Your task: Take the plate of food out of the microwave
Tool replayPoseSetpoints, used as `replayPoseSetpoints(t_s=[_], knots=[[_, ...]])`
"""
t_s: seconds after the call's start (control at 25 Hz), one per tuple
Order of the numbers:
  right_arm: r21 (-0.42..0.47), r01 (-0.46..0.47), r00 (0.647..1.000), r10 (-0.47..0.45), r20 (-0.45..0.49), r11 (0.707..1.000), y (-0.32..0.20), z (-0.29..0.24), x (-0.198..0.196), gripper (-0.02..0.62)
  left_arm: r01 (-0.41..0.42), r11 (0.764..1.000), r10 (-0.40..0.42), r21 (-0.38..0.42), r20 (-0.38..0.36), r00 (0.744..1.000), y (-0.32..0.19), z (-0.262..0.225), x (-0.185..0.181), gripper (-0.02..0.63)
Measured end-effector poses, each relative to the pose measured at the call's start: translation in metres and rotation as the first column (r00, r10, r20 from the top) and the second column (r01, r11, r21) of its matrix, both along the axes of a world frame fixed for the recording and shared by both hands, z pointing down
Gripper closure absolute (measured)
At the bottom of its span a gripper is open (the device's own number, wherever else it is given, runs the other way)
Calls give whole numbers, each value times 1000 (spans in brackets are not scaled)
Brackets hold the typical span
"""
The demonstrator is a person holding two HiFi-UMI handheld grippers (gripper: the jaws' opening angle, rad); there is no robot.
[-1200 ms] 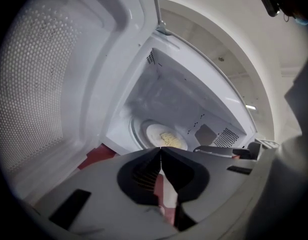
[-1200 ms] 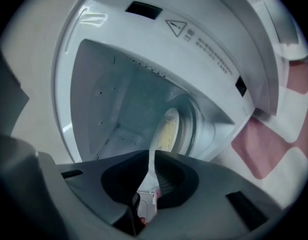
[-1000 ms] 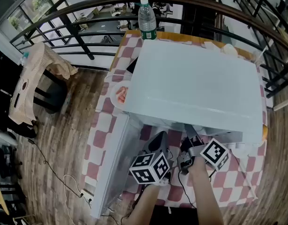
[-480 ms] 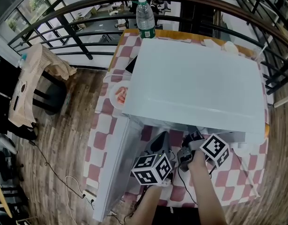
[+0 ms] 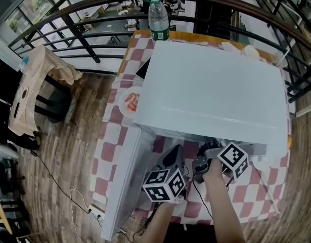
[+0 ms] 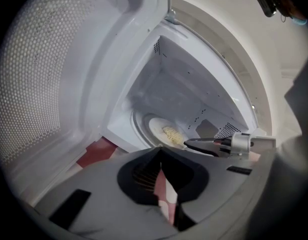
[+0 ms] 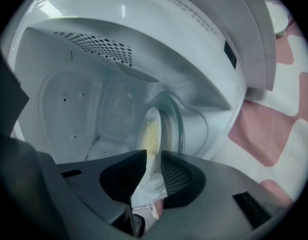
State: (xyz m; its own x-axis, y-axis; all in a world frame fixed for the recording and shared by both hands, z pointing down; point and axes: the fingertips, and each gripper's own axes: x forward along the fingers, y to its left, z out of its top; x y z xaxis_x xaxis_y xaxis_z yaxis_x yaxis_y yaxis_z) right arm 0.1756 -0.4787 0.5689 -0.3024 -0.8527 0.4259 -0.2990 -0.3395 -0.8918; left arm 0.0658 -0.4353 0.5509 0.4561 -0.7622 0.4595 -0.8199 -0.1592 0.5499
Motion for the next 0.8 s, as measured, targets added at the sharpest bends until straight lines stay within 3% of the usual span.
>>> replayPoseSetpoints(t_s=[0.44, 0.64, 0.8], knots=[[-49, -45, 997, 47, 53, 998, -10, 3, 4, 517, -2, 1000, 2, -7, 2, 1000, 2, 3, 0, 604], [-109, -39, 999, 41, 11, 993, -10, 9, 5, 575, 4, 1000, -4, -11, 3, 1000, 3, 3, -3, 604], [-98, -43, 999, 46, 23, 994, -9, 10, 3, 575, 9, 1000, -9, -15, 3, 1000, 4, 5, -4, 604]])
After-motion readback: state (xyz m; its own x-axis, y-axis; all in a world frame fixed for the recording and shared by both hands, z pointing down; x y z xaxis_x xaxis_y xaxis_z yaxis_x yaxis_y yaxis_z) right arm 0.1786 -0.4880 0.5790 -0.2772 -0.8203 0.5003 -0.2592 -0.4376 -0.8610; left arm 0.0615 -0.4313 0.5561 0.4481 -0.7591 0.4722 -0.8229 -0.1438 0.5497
